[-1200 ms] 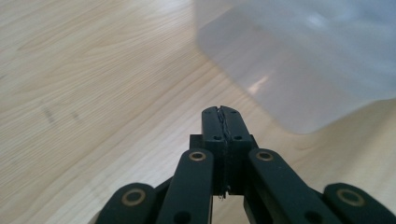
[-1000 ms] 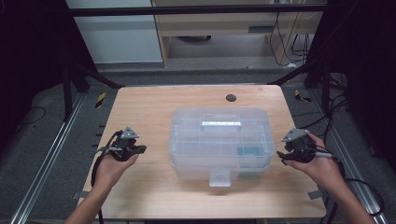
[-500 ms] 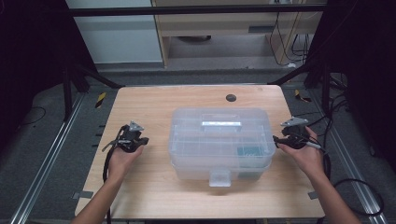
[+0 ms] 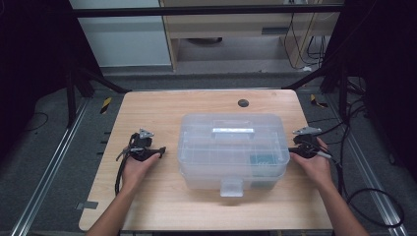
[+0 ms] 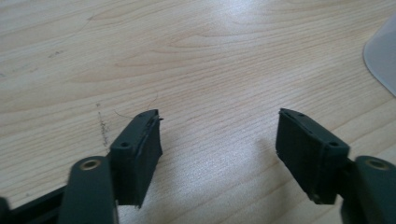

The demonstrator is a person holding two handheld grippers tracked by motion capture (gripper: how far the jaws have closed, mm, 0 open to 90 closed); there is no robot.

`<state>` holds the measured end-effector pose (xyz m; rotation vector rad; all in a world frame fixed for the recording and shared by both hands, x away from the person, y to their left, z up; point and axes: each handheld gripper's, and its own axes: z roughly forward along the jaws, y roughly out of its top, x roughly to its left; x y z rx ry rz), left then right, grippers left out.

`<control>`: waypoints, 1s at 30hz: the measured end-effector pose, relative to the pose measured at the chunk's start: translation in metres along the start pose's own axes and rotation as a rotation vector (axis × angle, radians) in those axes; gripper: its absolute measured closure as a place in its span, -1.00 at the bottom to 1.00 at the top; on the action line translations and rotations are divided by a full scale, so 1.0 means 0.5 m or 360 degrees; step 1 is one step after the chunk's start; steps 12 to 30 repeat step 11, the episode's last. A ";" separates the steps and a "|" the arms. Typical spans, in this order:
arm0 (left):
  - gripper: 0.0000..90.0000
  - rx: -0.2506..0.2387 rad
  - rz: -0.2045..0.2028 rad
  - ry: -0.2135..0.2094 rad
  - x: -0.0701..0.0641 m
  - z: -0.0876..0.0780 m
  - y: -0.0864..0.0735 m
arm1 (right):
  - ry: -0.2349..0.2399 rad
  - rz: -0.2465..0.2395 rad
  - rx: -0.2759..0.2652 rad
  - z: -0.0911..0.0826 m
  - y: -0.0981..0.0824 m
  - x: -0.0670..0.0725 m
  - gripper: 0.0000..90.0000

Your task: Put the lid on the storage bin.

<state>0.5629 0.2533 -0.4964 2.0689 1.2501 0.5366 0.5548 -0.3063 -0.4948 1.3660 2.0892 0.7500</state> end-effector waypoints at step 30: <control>-0.77 -0.0048 -0.0016 0.0032 -0.001 0.015 -0.014 | 0.0123 0.0175 -0.0060 0.025 -0.019 0.020 -0.91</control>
